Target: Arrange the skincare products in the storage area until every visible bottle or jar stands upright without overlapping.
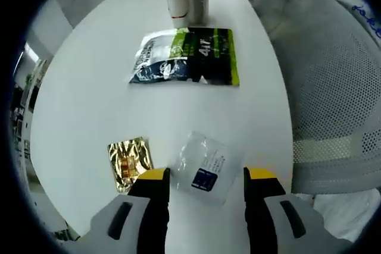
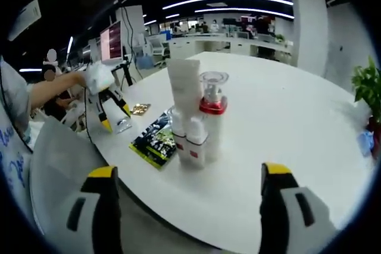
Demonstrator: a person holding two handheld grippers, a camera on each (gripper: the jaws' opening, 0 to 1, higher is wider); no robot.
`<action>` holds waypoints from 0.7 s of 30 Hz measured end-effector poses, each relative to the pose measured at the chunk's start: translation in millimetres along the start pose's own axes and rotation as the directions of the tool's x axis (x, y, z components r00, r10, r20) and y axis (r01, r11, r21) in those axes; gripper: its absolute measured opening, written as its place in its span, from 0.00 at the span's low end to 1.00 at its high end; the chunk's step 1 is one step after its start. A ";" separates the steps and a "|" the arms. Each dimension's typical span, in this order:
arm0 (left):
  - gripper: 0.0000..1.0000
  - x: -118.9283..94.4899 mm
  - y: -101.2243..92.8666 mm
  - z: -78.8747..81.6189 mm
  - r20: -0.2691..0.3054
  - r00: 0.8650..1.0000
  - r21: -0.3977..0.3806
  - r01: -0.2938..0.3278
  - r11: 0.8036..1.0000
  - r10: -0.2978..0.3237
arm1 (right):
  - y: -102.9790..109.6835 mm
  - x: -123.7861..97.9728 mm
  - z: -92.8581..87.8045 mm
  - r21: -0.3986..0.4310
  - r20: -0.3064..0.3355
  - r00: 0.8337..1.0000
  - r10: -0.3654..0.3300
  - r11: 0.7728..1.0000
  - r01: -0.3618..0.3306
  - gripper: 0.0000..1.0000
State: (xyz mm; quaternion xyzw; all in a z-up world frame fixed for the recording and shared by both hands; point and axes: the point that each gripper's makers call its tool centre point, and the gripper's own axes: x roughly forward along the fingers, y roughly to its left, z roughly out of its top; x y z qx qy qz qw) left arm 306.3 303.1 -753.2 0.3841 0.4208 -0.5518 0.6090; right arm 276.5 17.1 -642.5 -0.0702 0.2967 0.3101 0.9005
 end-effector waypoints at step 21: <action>0.37 7.9 2.9 24.6 0.049 0.998 -0.100 -0.034 0.994 0.039 | -1.3 -0.2 1.9 -0.003 -0.001 1.000 -0.007 1.000 0.007 1.00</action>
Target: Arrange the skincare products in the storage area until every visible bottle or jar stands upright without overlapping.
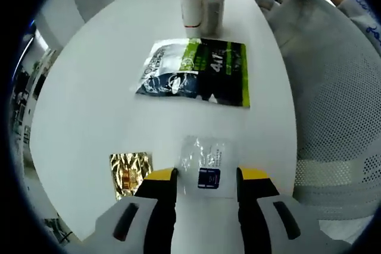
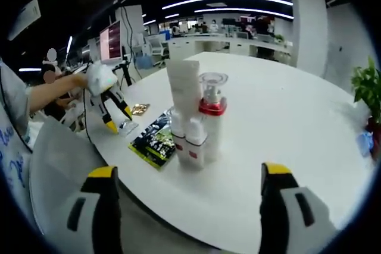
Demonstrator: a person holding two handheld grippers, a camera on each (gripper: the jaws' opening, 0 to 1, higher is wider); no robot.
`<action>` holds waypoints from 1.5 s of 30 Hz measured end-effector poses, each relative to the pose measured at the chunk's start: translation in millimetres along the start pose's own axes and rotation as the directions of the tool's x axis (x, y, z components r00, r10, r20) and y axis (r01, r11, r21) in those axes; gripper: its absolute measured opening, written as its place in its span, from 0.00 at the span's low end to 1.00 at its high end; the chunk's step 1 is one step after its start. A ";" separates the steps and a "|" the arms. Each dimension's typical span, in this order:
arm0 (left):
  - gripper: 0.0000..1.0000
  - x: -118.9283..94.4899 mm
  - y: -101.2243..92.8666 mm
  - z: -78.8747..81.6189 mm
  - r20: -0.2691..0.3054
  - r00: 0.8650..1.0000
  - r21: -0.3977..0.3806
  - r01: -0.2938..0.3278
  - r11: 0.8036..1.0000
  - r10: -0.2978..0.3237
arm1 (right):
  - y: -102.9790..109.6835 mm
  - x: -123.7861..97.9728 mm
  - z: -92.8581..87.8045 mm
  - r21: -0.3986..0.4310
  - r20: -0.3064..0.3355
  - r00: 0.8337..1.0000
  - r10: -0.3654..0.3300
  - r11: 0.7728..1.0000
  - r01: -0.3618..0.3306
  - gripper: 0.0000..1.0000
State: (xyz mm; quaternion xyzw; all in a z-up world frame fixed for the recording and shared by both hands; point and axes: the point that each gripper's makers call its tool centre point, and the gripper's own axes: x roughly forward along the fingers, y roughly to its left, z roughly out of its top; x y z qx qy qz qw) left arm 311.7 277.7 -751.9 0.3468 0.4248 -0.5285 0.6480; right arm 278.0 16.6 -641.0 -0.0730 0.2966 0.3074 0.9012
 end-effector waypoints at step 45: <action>0.54 -34.0 56.9 6.0 0.016 0.984 -0.117 -0.175 0.978 0.178 | 2.7 -0.7 0.1 -0.013 -0.002 1.000 0.014 1.000 -0.014 1.00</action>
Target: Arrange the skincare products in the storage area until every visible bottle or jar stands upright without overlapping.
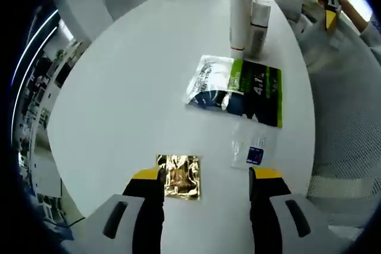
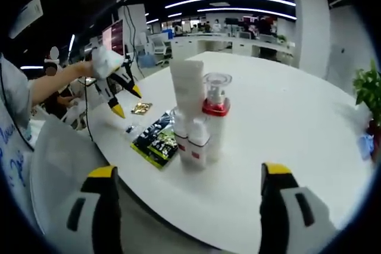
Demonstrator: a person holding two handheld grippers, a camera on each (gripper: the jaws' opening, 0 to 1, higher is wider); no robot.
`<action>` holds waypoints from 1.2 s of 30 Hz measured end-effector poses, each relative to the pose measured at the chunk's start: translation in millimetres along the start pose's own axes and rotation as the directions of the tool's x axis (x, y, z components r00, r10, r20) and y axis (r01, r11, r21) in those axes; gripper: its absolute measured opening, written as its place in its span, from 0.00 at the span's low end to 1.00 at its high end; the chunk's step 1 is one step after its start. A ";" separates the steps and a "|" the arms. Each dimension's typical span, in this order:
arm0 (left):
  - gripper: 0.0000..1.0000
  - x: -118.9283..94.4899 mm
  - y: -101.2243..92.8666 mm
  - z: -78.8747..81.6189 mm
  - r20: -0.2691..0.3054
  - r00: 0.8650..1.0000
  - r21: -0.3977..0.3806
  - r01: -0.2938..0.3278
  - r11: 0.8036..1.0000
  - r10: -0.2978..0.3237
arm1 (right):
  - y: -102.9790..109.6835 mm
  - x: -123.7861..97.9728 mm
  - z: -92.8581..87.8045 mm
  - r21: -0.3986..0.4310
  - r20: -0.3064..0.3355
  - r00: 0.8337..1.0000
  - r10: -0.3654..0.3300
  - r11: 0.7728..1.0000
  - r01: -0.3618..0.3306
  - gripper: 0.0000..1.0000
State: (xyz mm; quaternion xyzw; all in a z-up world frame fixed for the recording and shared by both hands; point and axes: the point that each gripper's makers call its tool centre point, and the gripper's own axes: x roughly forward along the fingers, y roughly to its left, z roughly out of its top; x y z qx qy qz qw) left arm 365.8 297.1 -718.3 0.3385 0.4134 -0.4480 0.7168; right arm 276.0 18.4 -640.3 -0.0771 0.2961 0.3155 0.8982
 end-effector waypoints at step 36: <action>0.47 31.2 31.8 -17.9 -0.108 0.988 -0.059 0.102 0.993 -0.108 | -10.5 0.1 3.6 0.040 0.000 0.999 -0.036 0.999 0.036 1.00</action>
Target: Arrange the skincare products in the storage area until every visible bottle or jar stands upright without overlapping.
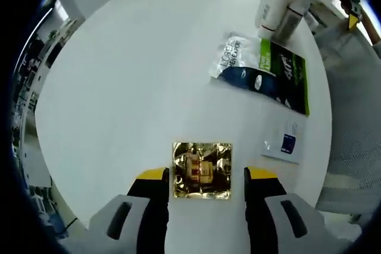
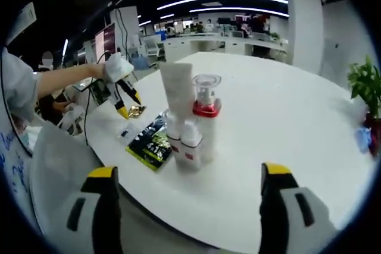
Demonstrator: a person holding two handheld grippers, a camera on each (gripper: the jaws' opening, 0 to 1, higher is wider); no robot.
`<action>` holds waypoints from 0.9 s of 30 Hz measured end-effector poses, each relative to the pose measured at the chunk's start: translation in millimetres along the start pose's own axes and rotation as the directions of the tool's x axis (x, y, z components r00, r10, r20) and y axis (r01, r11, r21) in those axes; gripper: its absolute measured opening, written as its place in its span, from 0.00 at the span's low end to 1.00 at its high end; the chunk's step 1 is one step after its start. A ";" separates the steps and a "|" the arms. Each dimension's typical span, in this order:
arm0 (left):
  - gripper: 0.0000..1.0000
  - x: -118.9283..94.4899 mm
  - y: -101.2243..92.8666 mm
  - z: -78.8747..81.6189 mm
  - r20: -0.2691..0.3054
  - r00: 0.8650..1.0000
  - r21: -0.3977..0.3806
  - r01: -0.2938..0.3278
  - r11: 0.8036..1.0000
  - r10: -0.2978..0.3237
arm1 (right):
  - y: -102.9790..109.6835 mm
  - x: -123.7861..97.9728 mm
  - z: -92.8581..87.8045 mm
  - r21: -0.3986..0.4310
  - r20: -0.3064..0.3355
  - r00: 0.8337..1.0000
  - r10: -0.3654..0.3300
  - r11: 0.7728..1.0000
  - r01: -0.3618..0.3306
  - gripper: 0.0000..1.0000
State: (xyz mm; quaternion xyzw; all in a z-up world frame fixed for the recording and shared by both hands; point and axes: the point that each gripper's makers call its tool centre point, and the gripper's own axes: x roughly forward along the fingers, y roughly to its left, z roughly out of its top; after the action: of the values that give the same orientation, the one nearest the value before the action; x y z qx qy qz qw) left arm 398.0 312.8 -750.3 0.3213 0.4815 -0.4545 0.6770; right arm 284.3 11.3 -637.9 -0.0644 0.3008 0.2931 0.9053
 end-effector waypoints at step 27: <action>0.36 9.0 -8.5 19.8 -0.031 0.999 0.058 0.021 0.998 -0.019 | -3.1 -2.9 -1.3 0.001 0.003 1.000 -0.004 1.000 0.004 0.99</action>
State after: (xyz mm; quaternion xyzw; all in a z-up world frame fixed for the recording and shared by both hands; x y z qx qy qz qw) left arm 398.3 289.5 -752.2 0.3430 0.4816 -0.4704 0.6551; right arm 283.5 6.9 -637.5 -0.0640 0.2996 0.2912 0.9063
